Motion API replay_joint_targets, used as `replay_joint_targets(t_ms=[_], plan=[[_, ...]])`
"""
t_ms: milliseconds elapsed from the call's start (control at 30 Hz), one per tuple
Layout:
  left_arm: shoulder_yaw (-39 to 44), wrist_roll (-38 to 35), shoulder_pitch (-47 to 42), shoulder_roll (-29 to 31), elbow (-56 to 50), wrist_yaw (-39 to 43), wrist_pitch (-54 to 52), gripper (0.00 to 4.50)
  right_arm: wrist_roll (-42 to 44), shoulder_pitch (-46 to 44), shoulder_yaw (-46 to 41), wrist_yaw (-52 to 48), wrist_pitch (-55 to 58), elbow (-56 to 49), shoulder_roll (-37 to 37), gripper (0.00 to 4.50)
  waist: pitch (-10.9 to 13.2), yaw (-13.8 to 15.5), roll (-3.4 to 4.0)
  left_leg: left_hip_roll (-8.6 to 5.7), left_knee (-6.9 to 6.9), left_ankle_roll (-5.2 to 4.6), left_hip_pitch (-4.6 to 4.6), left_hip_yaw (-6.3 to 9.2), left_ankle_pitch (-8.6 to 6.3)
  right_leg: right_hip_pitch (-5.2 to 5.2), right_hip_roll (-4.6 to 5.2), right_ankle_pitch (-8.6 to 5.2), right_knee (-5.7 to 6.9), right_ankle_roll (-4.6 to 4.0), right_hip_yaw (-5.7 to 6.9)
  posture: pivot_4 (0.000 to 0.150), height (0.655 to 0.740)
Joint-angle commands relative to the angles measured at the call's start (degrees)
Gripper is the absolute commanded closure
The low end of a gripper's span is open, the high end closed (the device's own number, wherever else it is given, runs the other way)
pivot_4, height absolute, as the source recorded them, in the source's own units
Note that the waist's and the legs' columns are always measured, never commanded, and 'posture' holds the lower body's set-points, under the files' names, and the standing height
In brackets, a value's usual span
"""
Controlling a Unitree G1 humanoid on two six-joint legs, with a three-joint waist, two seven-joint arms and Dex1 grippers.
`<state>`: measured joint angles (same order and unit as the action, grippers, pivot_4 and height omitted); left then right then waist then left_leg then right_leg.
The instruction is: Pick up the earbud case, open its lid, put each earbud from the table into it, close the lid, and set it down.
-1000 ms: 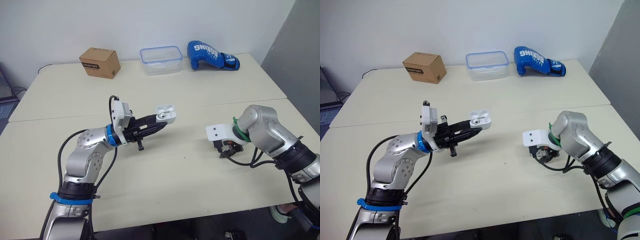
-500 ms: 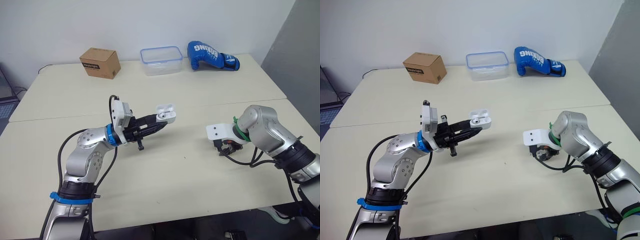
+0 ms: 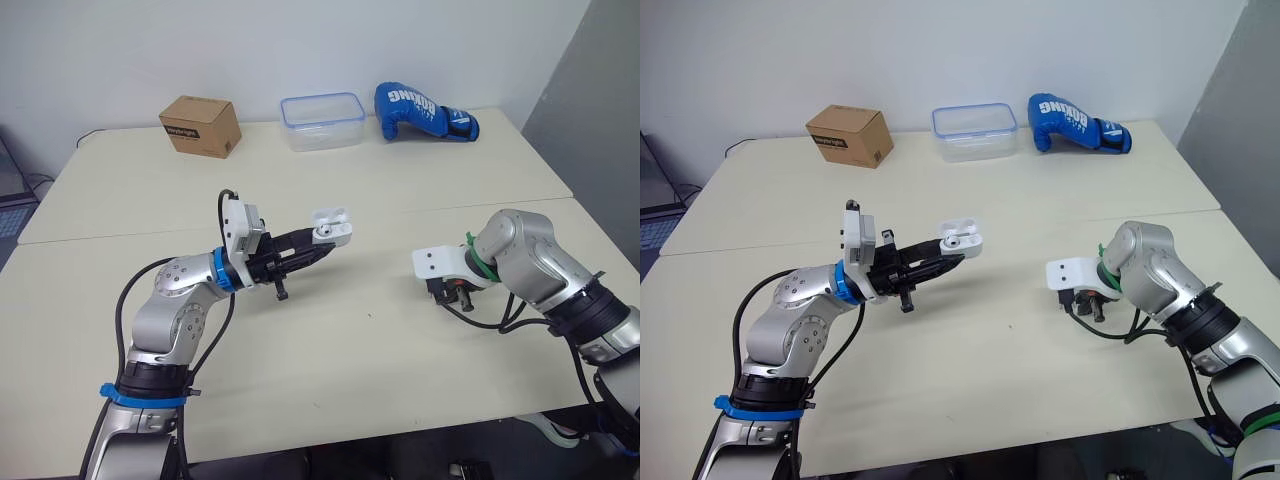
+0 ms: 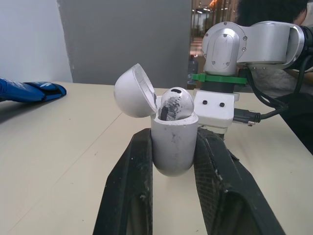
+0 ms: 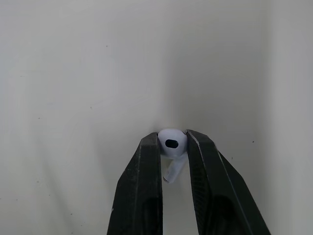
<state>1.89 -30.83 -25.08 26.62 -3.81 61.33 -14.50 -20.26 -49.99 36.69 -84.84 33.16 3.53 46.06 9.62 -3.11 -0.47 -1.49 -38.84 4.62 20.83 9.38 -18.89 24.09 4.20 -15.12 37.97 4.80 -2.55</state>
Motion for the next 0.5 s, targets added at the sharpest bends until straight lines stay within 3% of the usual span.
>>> replay_joint_targets(t_ms=[33, 167, 300, 433, 500], plan=[[0.43, 0.04, -0.55, -0.41, -0.91, -0.74, 1.27, 3.7, 0.31, -0.26, -3.55, 1.53, 2.92, -1.43, 0.0, 4.13, 0.0, 0.01, 0.0, 0.0, 0.0, 0.0, 0.0, 0.0, 0.0, 0.0, 0.0, 0.0, 0.0, 0.0, 0.0, 0.15, 0.74], [0.87, 0.35, -0.09, -1.07, -0.6, -1.75, 2.08, 3.7, 5.18, 1.14, -11.68, 6.27, 9.93, -4.5, -2.62, 4.13, 0.0, 0.08, 0.0, 0.0, 0.02, 0.0, 0.02, 0.0, 0.0, 0.04, 0.0, 0.0, 0.0, 0.0, 0.0, 0.15, 0.74], [1.27, 0.86, -0.3, -2.11, 0.71, -2.74, 3.51, 3.7, 13.03, 5.7, -27.09, 14.41, 26.28, -11.52, -9.77, 4.13, 0.0, 0.38, 0.0, 0.01, 0.04, 0.0, 0.03, 0.03, 0.0, 0.04, 0.0, 0.0, -0.01, 0.0, 0.0, 0.15, 0.74], [1.14, 1.37, -0.59, -2.53, 2.22, -3.0, 5.05, 3.7, 16.82, 7.98, -39.51, 25.34, 39.08, -19.72, -19.5, 4.13, -0.01, 0.62, 0.01, -0.02, 0.02, 0.0, 0.03, 0.02, 0.0, 0.05, 0.0, 0.0, 0.05, -0.01, -0.02, 0.15, 0.74], [1.06, 1.57, -0.95, -2.87, 2.99, -3.15, 5.58, 3.7, 18.87, 9.65, -44.46, 30.53, 38.87, -25.03, -25.22, 4.13, -0.02, 0.66, 0.03, -0.01, 0.03, 0.0, 0.02, 0.03, 0.0, 0.07, 0.0, 0.0, 0.09, -0.01, -0.02, 0.15, 0.74]])
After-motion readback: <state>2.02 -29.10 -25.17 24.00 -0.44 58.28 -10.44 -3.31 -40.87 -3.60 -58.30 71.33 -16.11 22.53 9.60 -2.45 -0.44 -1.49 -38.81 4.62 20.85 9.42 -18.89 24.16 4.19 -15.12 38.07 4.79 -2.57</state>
